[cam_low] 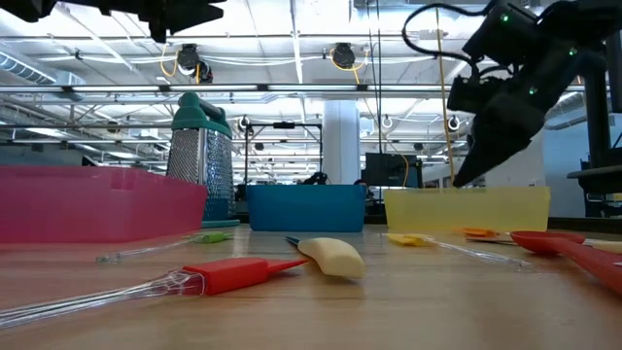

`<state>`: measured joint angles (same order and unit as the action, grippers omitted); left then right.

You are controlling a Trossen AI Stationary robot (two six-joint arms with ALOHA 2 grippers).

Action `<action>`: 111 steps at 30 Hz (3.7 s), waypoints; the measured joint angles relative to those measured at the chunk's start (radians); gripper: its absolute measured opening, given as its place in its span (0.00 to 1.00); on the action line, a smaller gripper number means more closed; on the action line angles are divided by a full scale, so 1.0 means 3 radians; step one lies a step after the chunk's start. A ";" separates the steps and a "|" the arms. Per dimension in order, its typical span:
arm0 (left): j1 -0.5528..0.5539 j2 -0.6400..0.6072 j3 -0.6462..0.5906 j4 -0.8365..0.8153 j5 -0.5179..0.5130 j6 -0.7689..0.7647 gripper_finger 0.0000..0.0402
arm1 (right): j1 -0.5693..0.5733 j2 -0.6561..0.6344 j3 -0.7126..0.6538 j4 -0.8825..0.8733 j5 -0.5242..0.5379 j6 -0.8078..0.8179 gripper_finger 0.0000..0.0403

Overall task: Pick & Place Kitchen Items
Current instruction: Put the orange spatula into the yellow bin

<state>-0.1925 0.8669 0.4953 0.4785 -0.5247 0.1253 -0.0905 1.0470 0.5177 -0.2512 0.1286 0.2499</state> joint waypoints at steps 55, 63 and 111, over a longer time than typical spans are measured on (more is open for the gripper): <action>0.0000 0.0000 -0.0001 -0.0198 0.0000 0.0017 0.52 | 0.0137 0.0732 -0.0345 0.0499 0.0351 0.1122 0.52; 0.0001 0.0000 -0.0001 -0.0226 -0.0001 0.0042 0.52 | 0.0133 0.0938 -0.0345 0.0756 0.0349 0.1118 0.46; 0.0004 0.0144 -0.0003 -0.0282 -0.0001 -0.0421 0.52 | -0.0322 -0.0325 -0.0234 0.2079 0.1235 -0.2276 0.05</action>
<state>-0.1913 0.9101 0.4946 0.3940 -0.5249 -0.0011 -0.1870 0.9494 0.4474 0.3726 0.4990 -0.4329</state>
